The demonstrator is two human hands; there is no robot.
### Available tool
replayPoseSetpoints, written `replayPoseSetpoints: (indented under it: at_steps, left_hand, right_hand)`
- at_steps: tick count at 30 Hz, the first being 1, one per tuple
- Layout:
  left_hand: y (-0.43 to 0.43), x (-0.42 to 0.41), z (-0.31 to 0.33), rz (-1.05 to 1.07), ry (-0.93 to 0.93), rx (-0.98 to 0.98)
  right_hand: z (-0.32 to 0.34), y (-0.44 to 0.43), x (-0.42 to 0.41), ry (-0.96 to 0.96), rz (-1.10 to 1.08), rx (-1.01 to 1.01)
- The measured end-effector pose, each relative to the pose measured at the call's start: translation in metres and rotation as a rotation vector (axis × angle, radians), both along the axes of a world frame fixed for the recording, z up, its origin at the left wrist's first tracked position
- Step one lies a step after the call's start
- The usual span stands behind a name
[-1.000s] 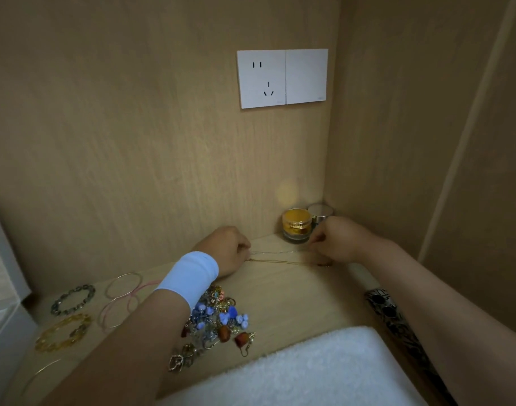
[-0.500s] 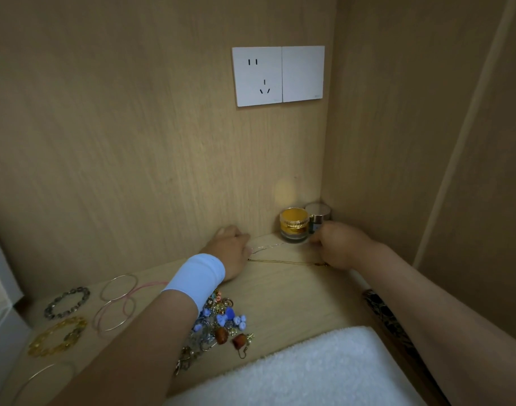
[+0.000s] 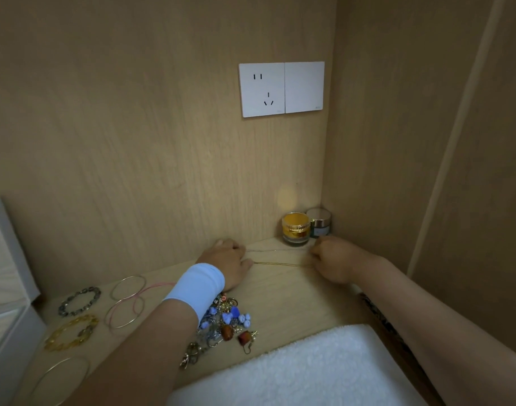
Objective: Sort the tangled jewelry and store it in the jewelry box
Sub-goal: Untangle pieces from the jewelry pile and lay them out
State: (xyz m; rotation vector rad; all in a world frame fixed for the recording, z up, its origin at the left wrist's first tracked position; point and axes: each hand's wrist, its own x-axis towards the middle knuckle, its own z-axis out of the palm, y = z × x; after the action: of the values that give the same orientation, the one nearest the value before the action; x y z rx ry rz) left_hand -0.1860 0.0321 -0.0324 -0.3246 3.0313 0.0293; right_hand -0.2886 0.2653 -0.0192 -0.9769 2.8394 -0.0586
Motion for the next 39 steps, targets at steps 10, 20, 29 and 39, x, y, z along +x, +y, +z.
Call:
replayPoseSetpoints:
  at_steps: [10,20,29,39]
  left_hand:
    - [0.008,0.028,0.001,-0.134,0.044,0.168]
    - [0.010,0.018,0.000,-0.065,-0.023,0.057]
    - [-0.007,0.023,0.026,-0.016,0.127,0.282]
    - [-0.057,0.078,0.022,0.126,0.263,0.272]
  right_hand:
    - [0.015,0.008,0.040,-0.140,0.082,0.106]
    - [0.003,0.003,0.047,-0.050,0.055,0.200]
    - [0.010,-0.006,0.039,0.028,0.097,0.002]
    - [0.014,-0.104,0.069,0.015,0.243,-0.274]
